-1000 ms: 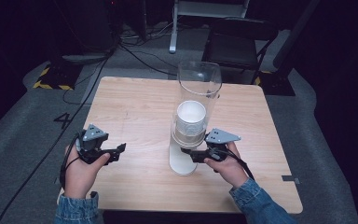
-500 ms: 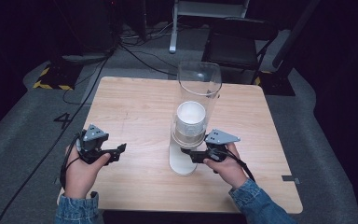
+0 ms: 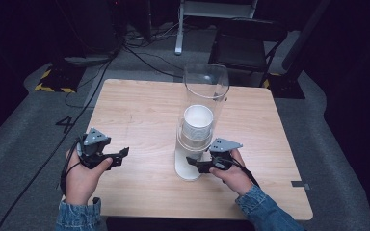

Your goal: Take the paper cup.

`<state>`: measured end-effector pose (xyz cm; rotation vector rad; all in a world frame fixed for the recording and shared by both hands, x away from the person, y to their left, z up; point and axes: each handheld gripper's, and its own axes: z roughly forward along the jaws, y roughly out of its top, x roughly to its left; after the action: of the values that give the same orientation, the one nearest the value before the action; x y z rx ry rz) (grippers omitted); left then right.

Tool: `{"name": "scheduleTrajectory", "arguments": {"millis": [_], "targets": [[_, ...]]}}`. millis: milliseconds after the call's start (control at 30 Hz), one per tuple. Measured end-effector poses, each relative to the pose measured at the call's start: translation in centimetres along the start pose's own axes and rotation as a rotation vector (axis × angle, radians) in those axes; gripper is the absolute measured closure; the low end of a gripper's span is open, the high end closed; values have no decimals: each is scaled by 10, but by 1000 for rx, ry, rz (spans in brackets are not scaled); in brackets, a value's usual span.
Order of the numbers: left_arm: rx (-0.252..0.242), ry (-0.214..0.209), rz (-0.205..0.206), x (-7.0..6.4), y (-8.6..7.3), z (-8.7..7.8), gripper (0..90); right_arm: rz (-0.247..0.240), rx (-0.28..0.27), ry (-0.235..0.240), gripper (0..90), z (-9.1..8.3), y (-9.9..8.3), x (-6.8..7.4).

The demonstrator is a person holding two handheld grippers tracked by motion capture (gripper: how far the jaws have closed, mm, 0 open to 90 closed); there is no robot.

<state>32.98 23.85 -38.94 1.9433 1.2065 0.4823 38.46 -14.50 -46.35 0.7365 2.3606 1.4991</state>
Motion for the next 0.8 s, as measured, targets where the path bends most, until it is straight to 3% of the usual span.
{"name": "scheduleTrajectory", "arguments": {"millis": [800], "targets": [[9,-21,13,-3,4,7,246,-4,160,-1,334,-5,-11,-5]]}}
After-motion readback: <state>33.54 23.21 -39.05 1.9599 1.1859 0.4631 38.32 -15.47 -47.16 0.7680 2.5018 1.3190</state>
